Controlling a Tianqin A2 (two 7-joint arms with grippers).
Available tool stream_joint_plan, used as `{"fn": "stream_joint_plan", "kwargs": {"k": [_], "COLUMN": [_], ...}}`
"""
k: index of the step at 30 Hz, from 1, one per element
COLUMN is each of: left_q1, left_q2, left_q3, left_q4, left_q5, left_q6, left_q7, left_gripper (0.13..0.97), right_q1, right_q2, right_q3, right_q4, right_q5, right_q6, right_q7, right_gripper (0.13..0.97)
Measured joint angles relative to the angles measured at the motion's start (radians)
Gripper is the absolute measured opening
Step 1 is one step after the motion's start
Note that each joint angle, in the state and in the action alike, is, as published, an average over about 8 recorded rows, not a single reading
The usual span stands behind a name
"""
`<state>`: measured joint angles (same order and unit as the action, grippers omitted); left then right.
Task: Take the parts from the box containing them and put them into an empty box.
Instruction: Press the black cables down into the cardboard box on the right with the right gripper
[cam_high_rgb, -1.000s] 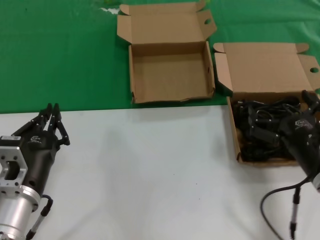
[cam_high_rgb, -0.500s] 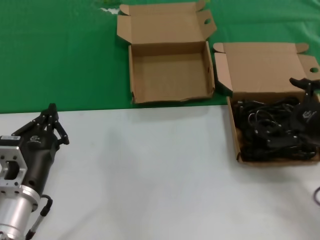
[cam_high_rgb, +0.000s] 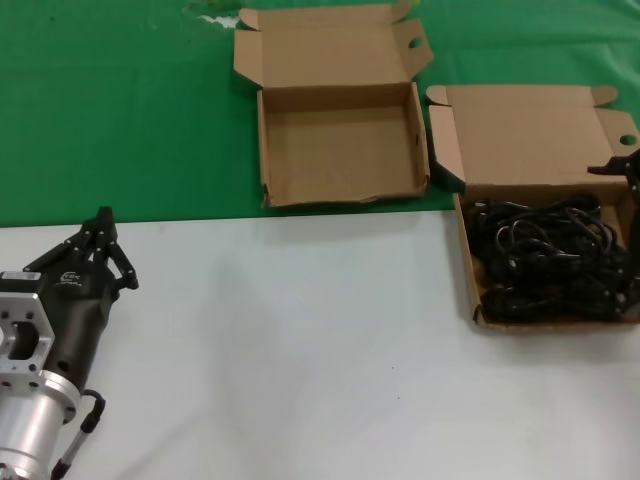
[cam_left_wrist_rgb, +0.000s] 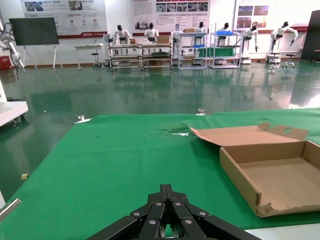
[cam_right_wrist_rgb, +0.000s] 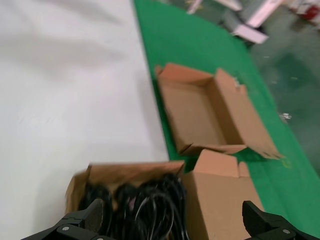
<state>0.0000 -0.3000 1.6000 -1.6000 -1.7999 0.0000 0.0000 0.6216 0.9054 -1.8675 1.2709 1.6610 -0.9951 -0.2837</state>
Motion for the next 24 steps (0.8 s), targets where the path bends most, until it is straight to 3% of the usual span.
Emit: {"fn": "stream_joint_plan", "kwargs": {"k": [10,24], "left_q1": [0.000,0.000], "left_q2": [0.000,0.000], "left_q3": [0.000,0.000], "left_q4": [0.000,0.000], "left_q5": [0.000,0.000], "left_q6": [0.000,0.000], "left_q7": [0.000,0.000], "left_gripper": [0.139,0.139], "right_q1": [0.183,0.318], "right_q2": [-0.024,-0.116], "right_q3": [-0.100,-0.171], "right_q4": [-0.139,-0.350], "right_q5": [-0.102,-0.178], "right_q6": [-0.156,-0.221], "right_q7": [-0.156,-0.300], "right_gripper": [0.966,0.966]}}
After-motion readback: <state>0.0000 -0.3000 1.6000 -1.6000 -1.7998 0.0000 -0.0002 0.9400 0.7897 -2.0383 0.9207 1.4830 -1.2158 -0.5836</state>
